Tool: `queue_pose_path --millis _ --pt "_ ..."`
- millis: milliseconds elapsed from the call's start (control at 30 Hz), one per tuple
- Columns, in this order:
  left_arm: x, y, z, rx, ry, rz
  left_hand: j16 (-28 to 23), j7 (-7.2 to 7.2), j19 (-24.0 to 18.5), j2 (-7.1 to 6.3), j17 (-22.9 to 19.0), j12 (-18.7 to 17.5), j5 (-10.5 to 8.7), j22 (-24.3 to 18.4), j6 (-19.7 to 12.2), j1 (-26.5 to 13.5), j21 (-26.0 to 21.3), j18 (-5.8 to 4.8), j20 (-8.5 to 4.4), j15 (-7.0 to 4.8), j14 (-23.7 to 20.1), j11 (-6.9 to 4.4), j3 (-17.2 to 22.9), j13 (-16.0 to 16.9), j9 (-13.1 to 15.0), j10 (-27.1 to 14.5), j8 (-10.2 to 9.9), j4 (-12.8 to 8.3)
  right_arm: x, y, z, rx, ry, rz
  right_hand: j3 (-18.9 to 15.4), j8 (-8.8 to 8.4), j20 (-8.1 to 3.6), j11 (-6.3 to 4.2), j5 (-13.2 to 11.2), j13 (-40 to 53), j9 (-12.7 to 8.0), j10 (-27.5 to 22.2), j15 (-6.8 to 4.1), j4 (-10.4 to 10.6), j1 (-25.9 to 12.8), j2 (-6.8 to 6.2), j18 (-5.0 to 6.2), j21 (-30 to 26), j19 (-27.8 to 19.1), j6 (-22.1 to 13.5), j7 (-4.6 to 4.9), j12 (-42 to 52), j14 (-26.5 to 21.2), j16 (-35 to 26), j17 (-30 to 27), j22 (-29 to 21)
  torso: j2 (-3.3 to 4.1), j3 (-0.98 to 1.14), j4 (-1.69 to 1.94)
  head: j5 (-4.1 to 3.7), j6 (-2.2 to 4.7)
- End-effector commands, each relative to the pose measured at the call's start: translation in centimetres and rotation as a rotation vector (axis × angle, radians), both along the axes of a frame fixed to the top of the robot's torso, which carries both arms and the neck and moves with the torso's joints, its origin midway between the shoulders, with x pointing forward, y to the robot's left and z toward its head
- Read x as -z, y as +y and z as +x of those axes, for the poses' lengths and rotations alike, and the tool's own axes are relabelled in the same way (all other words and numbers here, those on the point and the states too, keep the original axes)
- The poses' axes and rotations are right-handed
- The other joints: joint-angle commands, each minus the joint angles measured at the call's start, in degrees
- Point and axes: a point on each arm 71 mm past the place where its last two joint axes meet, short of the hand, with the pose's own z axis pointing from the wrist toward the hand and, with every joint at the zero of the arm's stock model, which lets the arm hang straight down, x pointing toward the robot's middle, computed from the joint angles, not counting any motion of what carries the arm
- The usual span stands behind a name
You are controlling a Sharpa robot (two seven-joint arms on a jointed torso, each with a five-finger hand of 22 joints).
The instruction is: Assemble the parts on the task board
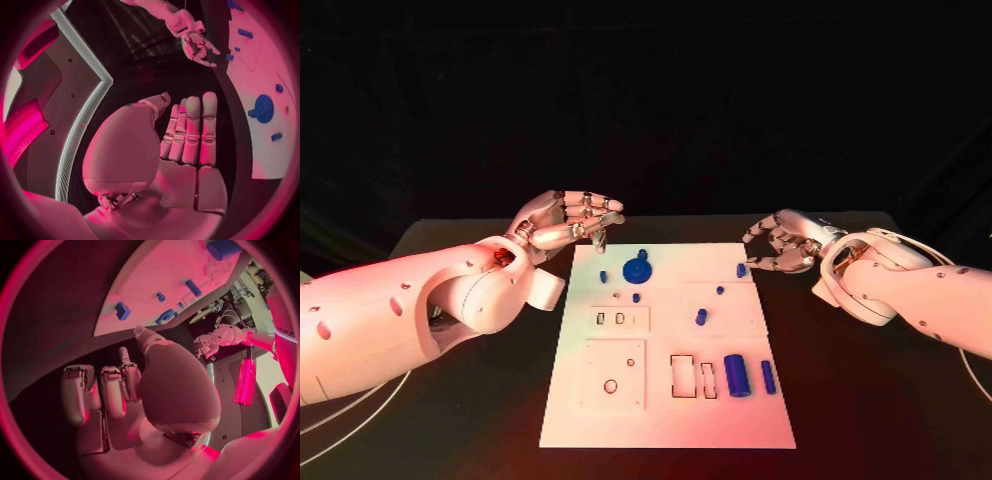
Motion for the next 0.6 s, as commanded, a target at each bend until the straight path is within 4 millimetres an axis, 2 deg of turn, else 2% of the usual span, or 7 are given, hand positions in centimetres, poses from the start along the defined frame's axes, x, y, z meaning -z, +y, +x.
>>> queue_pose_path --millis 33,333,600 --pt "-0.1 -0.1 -0.1 0.017 -0.007 -0.008 -0.28 0.0 -0.39 0.31 -0.08 0.39 -0.21 0.06 -0.28 -0.13 0.24 0.52 -0.13 0.12 -0.32 -0.13 0.37 0.1 0.09 -0.38 -0.16 0.03 0.8 0.3 -0.2 -0.058 0.034 0.003 -0.15 -0.25 0.27 -0.11 0.14 5.96 -0.1 -0.27 0.14 -0.18 0.49 0.06 0.05 -0.14 3.03 -0.53 0.09 -0.41 5.08 0.24 11.23 11.32 0.08 -0.05 0.1 0.05 -0.31" --pt "0.0 0.0 0.0 0.015 -0.005 -0.006 -0.28 0.0 -0.39 0.31 -0.08 0.39 -0.21 0.06 -0.28 -0.13 0.24 0.52 -0.13 0.12 -0.32 -0.13 0.37 0.1 0.09 -0.38 -0.16 0.03 2.1 0.2 -0.1 -0.046 0.052 -0.012 -0.26 -0.33 0.25 -0.12 0.18 5.96 -0.12 -0.27 0.13 -0.29 0.72 0.05 0.05 -0.13 3.03 -0.63 0.1 -0.42 5.09 0.25 11.28 11.33 0.03 -0.16 0.12 0.42 -0.65" --pt "0.0 0.0 0.0 0.015 -0.004 -0.006 -0.28 0.0 -0.39 0.31 -0.08 0.39 -0.21 0.06 -0.28 -0.13 0.24 0.52 -0.13 0.12 -0.32 -0.13 0.37 0.1 0.09 -0.38 -0.16 0.03 2.6 0.4 0.1 -0.036 0.058 -0.017 -0.2 -0.25 0.23 -0.08 0.41 6.16 -0.04 -0.1 0.15 -0.19 0.93 0.62 0.04 -0.12 3.06 -0.36 0.17 -0.25 5.12 0.3 11.41 11.36 0.0 -0.1 0.02 0.6 -0.83"
